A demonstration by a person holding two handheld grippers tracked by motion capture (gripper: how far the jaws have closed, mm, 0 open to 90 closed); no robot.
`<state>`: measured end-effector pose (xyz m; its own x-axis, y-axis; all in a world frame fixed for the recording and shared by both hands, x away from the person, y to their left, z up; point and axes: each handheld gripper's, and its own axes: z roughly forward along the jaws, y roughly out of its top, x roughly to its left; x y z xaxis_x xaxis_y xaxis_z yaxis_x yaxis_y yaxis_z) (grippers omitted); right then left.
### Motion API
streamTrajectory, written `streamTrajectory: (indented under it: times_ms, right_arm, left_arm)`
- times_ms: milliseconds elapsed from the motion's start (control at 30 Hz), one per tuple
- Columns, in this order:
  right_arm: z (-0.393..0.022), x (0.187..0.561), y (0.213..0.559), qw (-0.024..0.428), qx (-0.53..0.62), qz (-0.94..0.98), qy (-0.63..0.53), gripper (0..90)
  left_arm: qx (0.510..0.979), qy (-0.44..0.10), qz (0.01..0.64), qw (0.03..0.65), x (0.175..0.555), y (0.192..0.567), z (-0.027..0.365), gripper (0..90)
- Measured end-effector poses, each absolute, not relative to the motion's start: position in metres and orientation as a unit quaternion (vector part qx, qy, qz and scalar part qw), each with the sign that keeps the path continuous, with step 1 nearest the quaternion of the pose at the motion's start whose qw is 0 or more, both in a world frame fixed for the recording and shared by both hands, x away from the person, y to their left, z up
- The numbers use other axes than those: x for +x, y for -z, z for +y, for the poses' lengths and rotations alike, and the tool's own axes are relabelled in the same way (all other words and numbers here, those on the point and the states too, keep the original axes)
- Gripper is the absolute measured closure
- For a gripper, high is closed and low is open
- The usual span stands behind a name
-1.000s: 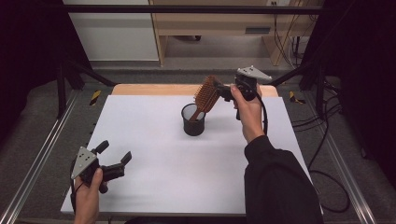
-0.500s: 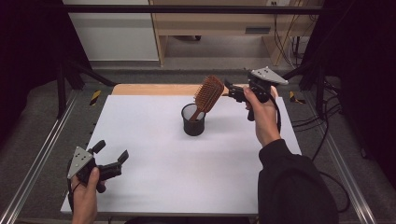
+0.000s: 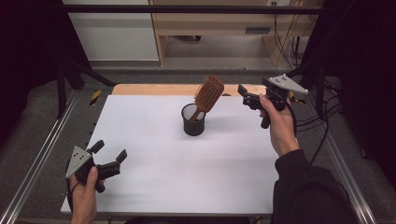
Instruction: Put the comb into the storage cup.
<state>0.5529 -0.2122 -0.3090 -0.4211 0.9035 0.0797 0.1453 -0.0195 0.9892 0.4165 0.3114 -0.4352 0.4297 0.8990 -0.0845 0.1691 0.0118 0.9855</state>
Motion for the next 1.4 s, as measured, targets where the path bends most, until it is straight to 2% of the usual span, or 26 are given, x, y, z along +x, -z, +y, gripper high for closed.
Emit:
streamTrajectory:
  times_ms: [667, 1400]
  right_arm:
    - [-0.236, 0.526, 0.314, 0.351, 0.409, 0.626, -0.563, 4.8]
    - [-0.271, 0.466, 0.341, 0.359, 0.397, 0.633, -0.559, 3.0]
  left_arm:
    - [0.62, -0.322, 0.43, 0.573, 0.417, 0.434, 0.315, 2.4]
    - [0.617, -0.336, 0.428, 0.569, 0.413, 0.432, 0.32, 2.3]
